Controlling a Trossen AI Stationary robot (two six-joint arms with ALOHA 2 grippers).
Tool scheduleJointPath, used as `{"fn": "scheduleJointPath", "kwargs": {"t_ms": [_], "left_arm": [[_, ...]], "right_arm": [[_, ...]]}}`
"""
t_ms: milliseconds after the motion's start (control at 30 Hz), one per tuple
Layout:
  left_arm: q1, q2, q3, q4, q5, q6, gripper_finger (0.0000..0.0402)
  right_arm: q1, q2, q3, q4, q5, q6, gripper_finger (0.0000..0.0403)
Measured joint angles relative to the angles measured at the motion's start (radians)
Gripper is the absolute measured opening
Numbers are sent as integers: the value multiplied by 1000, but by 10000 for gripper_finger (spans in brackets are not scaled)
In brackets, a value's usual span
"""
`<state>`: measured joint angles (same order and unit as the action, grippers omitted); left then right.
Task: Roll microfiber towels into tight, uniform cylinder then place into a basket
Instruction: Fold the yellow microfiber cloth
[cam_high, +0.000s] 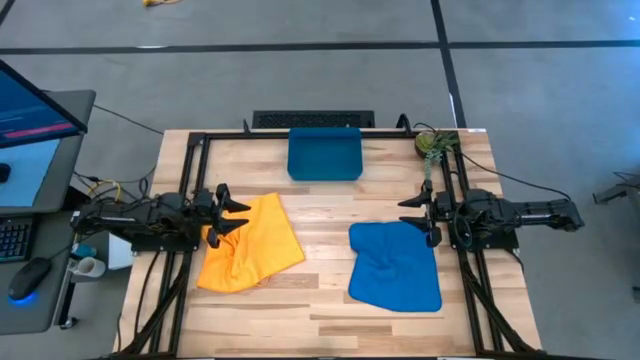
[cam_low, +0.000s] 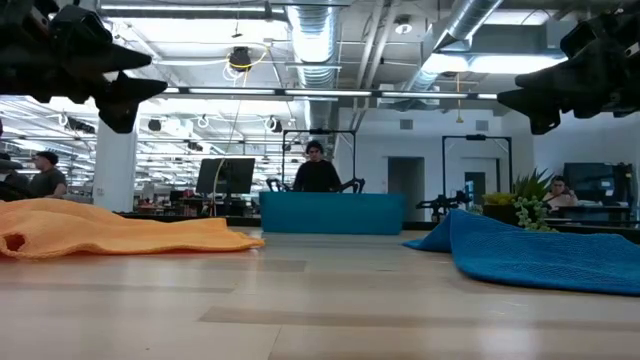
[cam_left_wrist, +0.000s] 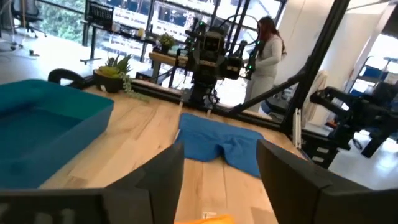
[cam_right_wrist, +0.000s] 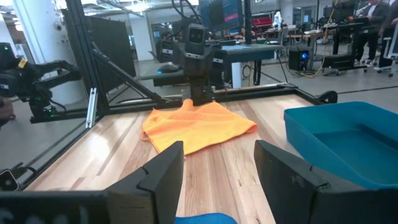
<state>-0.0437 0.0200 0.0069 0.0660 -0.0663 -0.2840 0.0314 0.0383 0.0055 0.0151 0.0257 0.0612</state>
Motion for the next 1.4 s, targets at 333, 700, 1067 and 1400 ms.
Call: {"fn": "scheduleJointPath", "kwargs": {"t_ms": [333,700,1067,1400], "left_arm": [[-2,70,179,180,2,176,193],[-115,605,675,-449,37,283,189],[-426,932,831,-846,-272,-62,189],[-690,1092,837,-992,-253,-500,189]], "right_arm": [[0,0,0,0,0,0,219],[0,0,0,0,0,0,219],[0,0,0,0,0,0,219],[0,0,0,0,0,0,219]]}}
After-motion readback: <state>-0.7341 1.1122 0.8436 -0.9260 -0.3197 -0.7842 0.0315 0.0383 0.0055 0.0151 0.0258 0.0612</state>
